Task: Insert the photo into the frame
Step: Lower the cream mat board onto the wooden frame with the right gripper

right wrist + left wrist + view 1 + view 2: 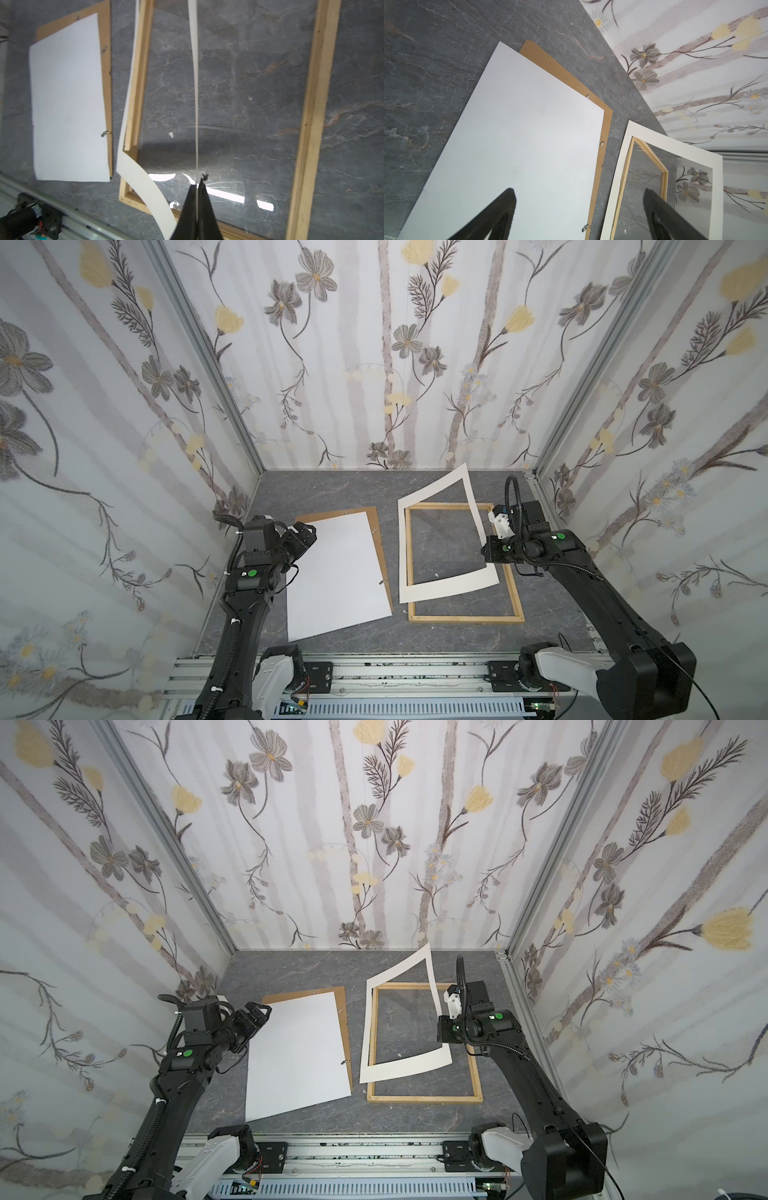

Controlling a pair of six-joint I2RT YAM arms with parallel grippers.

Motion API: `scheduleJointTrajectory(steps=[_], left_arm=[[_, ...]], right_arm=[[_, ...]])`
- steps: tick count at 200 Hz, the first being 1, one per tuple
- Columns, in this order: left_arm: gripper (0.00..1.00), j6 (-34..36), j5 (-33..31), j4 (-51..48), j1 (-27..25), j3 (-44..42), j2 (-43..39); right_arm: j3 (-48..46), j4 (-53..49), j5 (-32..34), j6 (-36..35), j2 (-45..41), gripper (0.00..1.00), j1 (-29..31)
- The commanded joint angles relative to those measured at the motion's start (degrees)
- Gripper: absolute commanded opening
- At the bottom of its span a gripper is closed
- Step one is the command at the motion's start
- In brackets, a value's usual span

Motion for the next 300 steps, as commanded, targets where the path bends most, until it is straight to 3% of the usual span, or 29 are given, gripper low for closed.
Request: scheduleJointTrajectory(steps=[1,34,76,107,154,243,300], left_arm=[[0.96,-0.3,-0.8,2.5,0.0,0.5,0.5],[0.96,-0.1,-0.8,2.3,0.0,2.0,1.2],[0.96,-0.2,-0.7,2.9,0.0,2.1,1.5],[0.96,-0.1,-0.3,3.5,0.0,1.5,1.9],[0.96,-0.1,0.2,4.4,0.0,0.6,2.0],[0.96,-0.3,0.9,5.6,0.0,-0.9,1.9],[0.96,-0.9,1.3,7.5,-1.2,-2.8,2.3]], right_arm=[[0.7,4.9,-15.4,0.0,-1.8,0.00,0.0],[4.7,3.9,-21.8,0.9,-3.1,0.00,-0.1],[9.8,-2.1,-22.6,0.2,-5.2,0.00,-0.4],[9.9,-10.6,-9.3,-3.0,-3.5,0.00,-0.7],[6.3,-11.7,7.5,-2.3,-0.6,0.00,-0.8],[5.6,-11.8,15.6,-0.5,7.1,0.00,-0.8],[5.2,-12.5,24.9,3.0,12.1,0.00,-0.2]])
